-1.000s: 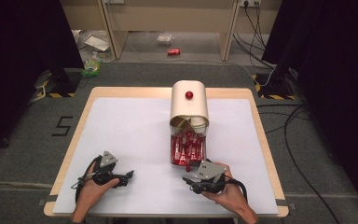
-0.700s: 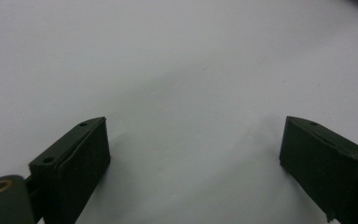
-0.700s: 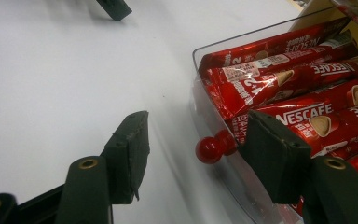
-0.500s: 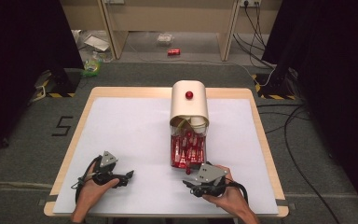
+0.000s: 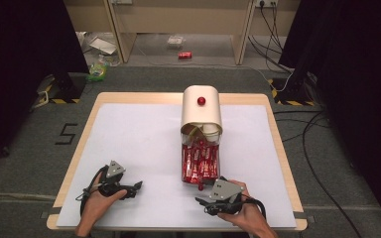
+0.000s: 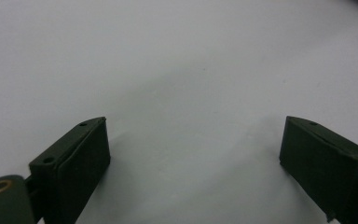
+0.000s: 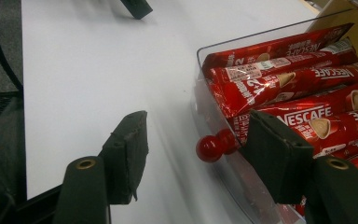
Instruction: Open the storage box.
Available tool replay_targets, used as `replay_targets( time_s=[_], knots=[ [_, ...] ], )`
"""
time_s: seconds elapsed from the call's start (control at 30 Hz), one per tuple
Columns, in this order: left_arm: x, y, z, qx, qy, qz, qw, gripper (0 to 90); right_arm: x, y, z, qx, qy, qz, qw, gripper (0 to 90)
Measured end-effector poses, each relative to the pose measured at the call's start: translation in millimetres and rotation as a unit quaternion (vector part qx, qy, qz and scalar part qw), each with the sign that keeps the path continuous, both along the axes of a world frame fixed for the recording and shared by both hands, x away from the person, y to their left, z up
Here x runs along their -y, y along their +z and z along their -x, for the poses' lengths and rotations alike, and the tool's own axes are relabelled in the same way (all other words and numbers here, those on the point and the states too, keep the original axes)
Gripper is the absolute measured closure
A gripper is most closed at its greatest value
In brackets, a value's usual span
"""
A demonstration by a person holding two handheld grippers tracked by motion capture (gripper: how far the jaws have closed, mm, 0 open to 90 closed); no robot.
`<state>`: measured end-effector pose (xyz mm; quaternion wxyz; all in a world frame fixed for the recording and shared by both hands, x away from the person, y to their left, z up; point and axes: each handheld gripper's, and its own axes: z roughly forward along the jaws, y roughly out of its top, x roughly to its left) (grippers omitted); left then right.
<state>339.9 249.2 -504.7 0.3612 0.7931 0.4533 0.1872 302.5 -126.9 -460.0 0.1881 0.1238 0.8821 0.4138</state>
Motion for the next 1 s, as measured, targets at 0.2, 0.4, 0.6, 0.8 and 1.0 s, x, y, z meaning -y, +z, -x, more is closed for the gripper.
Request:
replay_targets(
  time_s=[0.2,0.4,0.6,0.8,1.0],
  knots=[
    [0.0,0.0,0.0,0.000,0.000,0.000,1.0000,7.7,0.9,0.4,3.9,-0.003,0.002,0.000,1.0000,39.6],
    [0.0,0.0,0.0,0.000,0.000,0.000,1.0000,7.7,1.5,0.3,5.8,-0.005,0.002,-0.002,1.0000,39.6],
    [-0.1,0.1,-0.1,0.000,0.000,-0.001,1.0000,7.7,1.4,0.5,4.5,-0.012,0.001,-0.008,0.9999,38.1],
    [-0.2,0.1,-0.1,-0.001,0.000,0.000,1.0000,7.7,3.5,4.4,1.1,-0.035,-0.010,-0.030,0.9989,38.2],
    [-0.1,0.1,-0.1,0.000,0.000,0.000,1.0000,7.7,8.7,12.7,-4.7,-0.042,-0.051,-0.079,0.9947,40.1]
  ],
)
